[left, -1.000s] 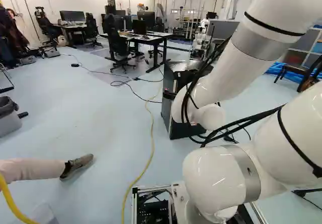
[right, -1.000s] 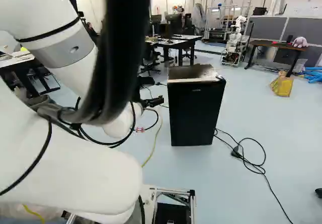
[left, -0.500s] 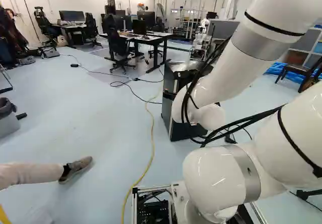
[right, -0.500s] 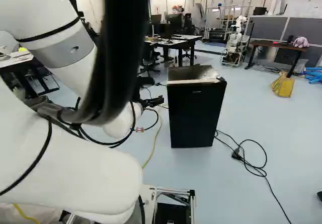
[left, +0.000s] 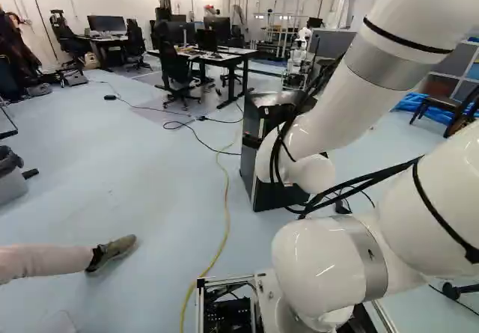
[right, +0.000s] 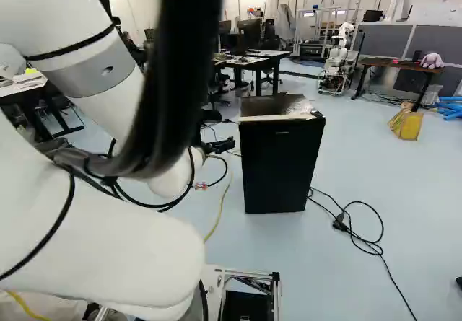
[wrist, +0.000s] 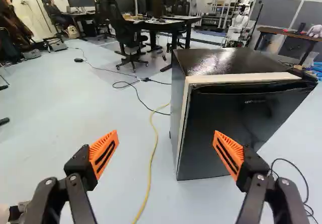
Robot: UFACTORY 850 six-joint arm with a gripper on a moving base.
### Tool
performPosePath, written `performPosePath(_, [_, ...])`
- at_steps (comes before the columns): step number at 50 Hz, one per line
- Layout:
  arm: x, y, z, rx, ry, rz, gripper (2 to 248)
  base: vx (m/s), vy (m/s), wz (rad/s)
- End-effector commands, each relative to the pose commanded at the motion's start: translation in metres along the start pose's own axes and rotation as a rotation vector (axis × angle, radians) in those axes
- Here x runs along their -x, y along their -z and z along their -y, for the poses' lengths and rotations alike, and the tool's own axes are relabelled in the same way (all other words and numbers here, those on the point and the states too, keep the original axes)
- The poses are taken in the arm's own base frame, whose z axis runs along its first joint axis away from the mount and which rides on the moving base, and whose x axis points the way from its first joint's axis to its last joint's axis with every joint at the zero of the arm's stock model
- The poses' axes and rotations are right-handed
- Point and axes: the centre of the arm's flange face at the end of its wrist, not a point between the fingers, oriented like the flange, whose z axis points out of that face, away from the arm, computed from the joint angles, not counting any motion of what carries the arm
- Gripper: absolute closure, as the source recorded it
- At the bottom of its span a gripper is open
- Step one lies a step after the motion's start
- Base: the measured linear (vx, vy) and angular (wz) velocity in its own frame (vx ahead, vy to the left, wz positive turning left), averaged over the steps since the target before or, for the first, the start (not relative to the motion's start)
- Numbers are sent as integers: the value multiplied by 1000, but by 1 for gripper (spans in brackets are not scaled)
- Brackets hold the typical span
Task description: Grab a drink from the fridge
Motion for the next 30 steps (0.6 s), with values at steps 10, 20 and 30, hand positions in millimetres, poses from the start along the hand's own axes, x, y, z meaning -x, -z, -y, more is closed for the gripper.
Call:
performPosePath(10, [0,0,0,0,0,0,3,13,-10,0])
performPosePath(20, [0,0,0,0,0,0,3,23,-19,0])
performPosePath(30, [0,0,0,0,0,0,3,17,-18,-7])
